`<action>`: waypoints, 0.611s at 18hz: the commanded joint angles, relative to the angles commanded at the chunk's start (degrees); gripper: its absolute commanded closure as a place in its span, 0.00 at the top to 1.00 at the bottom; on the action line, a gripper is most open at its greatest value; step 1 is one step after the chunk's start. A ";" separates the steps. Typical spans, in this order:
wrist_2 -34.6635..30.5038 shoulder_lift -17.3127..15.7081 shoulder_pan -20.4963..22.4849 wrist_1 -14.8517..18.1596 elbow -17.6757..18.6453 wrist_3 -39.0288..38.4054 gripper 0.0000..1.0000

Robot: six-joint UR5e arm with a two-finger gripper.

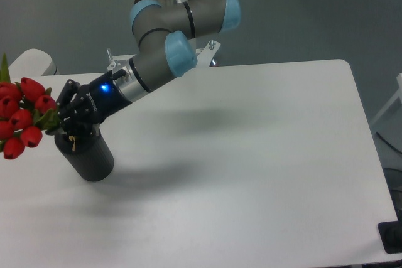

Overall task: Insert the flowers into the vase
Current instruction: 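Open the gripper to release the tulips in the vase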

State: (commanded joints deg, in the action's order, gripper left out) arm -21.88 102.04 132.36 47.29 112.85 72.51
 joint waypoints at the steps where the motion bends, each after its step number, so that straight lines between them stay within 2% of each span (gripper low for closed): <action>1: -0.09 0.09 0.09 0.00 0.26 0.09 0.14; 5: -0.09 0.53 0.26 -0.09 0.35 0.18 0.21; 8: -0.09 0.88 0.53 -0.09 0.44 0.18 0.32; 11: 0.00 0.88 1.67 -0.09 1.49 1.14 0.59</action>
State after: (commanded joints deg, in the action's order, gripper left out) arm -21.89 102.92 134.03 47.20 114.34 73.64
